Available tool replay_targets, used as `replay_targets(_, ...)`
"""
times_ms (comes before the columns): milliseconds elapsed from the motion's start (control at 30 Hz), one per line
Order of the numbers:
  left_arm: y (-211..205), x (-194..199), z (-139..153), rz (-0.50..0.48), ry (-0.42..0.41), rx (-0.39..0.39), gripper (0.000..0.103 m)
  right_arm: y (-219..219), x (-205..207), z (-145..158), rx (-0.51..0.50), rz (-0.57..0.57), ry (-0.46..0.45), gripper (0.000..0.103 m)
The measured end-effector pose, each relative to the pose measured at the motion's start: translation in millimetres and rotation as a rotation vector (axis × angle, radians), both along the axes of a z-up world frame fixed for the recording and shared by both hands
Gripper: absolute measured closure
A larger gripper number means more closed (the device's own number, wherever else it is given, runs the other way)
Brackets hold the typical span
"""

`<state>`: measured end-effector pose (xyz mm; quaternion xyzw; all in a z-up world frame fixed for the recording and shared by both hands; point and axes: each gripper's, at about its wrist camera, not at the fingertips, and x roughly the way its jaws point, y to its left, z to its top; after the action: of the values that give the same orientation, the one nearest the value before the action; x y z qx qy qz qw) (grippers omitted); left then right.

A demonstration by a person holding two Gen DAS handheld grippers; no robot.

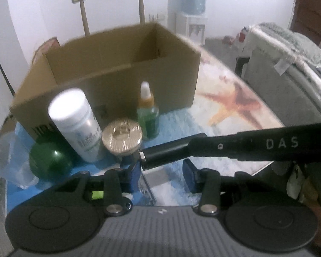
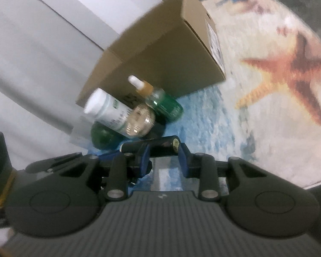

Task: Organize rigid objects
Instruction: 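Carry the black cylinder into the cardboard box and open the right tool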

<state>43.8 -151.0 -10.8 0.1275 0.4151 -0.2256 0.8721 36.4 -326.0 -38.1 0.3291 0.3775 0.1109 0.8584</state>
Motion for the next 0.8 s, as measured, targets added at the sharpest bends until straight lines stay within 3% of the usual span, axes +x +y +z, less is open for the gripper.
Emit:
replay_targets(200,0,-12,39,0.017,-0.109,-0.017,0.059,1,-12,49,-0.044,0.0,-0.135,0.074)
replay_targets(400,8,11,68,0.072,-0.16,-0.045,0.059,9,13,95,-0.135,0.052,-0.259,0.074)
replay_targets(533,16,44,81,0.112,-0.17,-0.051,0.059,13,55,115,-0.156,0.107,-0.284,0.074)
replay_targets(667,28,94,84,0.154,-0.125,-0.064,0.059,20,113,130,-0.171,0.169,-0.27,0.075)
replay_targets(800,44,149,75,0.201,-0.053,-0.066,0.059,35,185,133,-0.202,0.25,-0.191,0.075)
